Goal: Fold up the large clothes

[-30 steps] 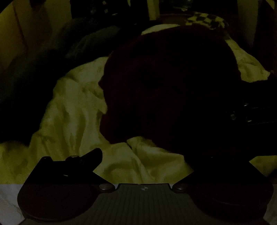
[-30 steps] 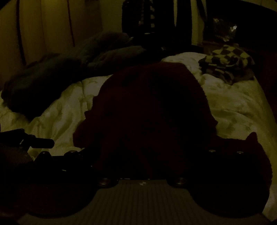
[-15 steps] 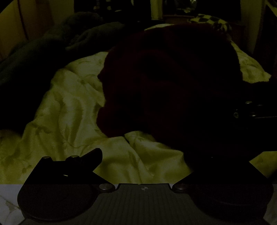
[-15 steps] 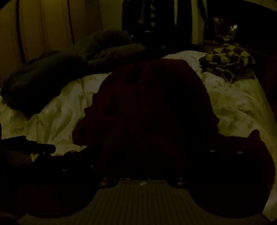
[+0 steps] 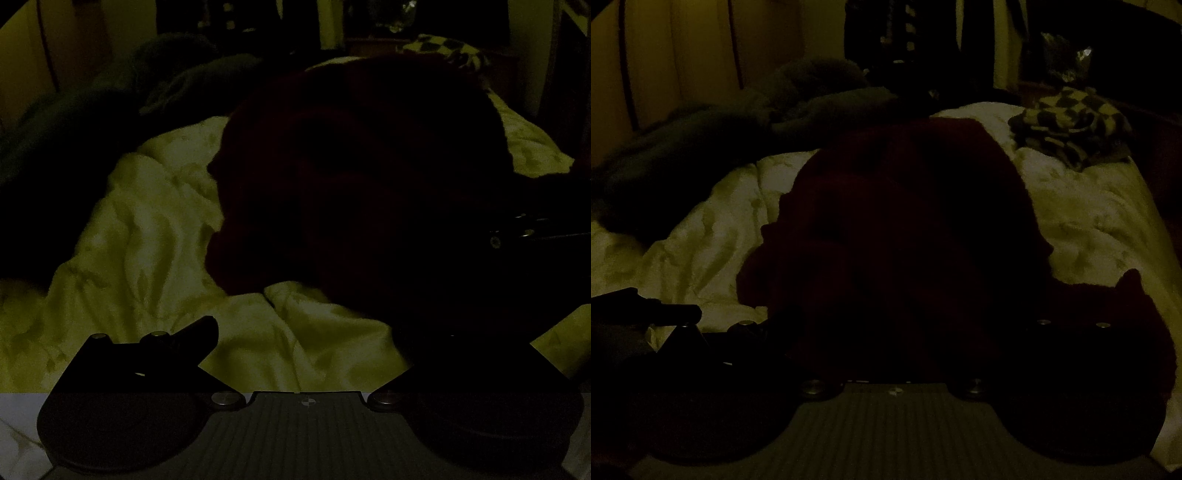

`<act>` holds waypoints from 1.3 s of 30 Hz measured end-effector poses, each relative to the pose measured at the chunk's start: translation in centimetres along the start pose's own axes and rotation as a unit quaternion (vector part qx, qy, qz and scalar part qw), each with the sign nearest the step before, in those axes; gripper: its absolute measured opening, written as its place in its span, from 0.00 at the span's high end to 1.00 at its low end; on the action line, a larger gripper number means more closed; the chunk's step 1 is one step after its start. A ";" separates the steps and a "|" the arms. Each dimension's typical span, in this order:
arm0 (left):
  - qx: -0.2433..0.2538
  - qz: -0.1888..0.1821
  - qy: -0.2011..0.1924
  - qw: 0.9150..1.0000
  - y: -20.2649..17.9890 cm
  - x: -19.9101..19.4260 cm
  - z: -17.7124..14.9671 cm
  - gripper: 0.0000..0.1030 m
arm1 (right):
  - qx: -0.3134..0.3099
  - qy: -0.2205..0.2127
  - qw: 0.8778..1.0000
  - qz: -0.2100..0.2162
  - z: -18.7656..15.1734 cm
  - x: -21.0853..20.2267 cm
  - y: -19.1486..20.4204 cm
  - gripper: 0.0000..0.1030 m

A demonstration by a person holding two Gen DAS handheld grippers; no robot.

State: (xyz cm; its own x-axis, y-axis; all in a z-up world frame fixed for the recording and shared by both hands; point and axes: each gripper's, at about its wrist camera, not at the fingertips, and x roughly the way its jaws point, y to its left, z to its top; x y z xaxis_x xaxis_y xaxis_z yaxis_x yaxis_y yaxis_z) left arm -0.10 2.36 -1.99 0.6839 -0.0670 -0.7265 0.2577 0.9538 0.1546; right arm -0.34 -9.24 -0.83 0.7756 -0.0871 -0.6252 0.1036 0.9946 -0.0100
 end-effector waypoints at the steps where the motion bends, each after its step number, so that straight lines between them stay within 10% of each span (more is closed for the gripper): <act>1: -0.002 -0.001 0.002 1.000 0.1 0.1 0.0 0.00 | 0.000 0.000 1.000 0.000 -0.1 0.0 0.0 0.01; 39: -0.015 -0.013 0.009 1.000 0.1 0.5 -0.8 0.00 | 0.011 0.018 1.000 0.000 -0.6 1.1 -0.3 0.01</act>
State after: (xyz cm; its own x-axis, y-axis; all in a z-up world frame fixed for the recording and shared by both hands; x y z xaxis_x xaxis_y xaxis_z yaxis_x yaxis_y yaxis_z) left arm -0.27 2.67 -2.80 0.6653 -0.0867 -0.7415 0.2539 0.9603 0.1155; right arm 0.13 -9.59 -2.02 0.7529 -0.0846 -0.6527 0.1173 0.9931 0.0066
